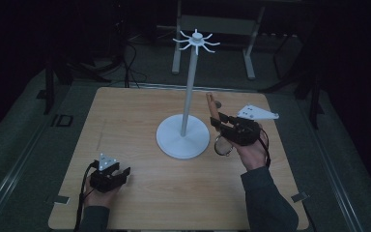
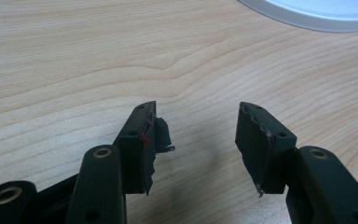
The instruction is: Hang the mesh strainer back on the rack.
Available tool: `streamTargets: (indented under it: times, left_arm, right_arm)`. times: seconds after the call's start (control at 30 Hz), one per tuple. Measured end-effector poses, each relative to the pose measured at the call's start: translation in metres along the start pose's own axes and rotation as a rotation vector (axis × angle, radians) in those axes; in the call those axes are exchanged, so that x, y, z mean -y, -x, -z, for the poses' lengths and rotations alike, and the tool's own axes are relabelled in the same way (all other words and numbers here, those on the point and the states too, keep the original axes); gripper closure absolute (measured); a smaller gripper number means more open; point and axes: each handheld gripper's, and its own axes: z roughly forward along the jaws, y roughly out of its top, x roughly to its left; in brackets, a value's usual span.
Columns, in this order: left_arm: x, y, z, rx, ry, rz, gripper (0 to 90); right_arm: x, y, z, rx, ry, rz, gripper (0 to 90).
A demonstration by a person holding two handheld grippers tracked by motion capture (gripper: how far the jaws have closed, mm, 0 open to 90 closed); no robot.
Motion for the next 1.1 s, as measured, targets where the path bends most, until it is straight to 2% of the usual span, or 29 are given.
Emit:
streamTargets:
  times: [0.3,0.7,1.1]
  left_arm:
    - [0.000,0.000,0.000,0.000,0.000,-0.001,48.8]
    - [0.000,-0.001,0.000,-0.002,0.001,0.002,48.8]
    - [0.000,-0.001,0.000,-0.003,0.002,0.006,48.8]
  right_arm:
    - [-0.007,0.003,0.002,0.009,0.010,0.000,68.2]
    - [-0.015,0.007,0.004,0.007,0.057,-0.037,68.2]
    - [-0.019,0.008,0.006,0.016,0.074,-0.047,68.2]
